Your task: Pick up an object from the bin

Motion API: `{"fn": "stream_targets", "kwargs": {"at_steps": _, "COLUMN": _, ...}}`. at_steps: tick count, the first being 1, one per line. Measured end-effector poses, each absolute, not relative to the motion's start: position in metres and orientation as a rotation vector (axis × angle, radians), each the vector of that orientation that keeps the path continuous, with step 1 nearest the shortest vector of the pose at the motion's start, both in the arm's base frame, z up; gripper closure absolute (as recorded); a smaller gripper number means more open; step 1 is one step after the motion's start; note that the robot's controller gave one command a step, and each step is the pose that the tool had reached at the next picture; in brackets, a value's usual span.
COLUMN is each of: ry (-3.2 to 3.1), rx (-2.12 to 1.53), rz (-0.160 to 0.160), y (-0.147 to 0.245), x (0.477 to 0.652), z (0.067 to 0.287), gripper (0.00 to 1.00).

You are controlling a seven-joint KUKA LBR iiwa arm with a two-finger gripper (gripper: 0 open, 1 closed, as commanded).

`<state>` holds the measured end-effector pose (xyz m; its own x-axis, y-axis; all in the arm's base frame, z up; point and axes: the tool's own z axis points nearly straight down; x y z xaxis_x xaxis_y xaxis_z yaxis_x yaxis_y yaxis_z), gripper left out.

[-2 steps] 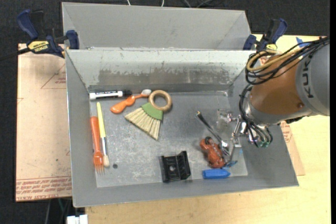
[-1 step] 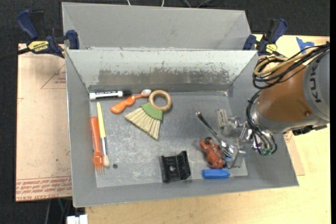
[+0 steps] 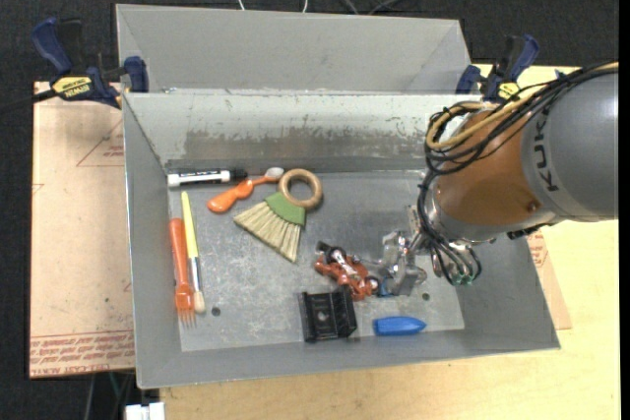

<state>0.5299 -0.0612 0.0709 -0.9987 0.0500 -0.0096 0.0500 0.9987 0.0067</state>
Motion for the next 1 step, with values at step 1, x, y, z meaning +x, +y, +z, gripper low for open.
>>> {"fn": "stream_targets", "kwargs": {"at_steps": 1, "ry": 3.131, "rx": 0.078, "rz": 0.010, "y": -0.0611, "x": 0.5299, "z": 0.0709, "gripper": 1.00}}
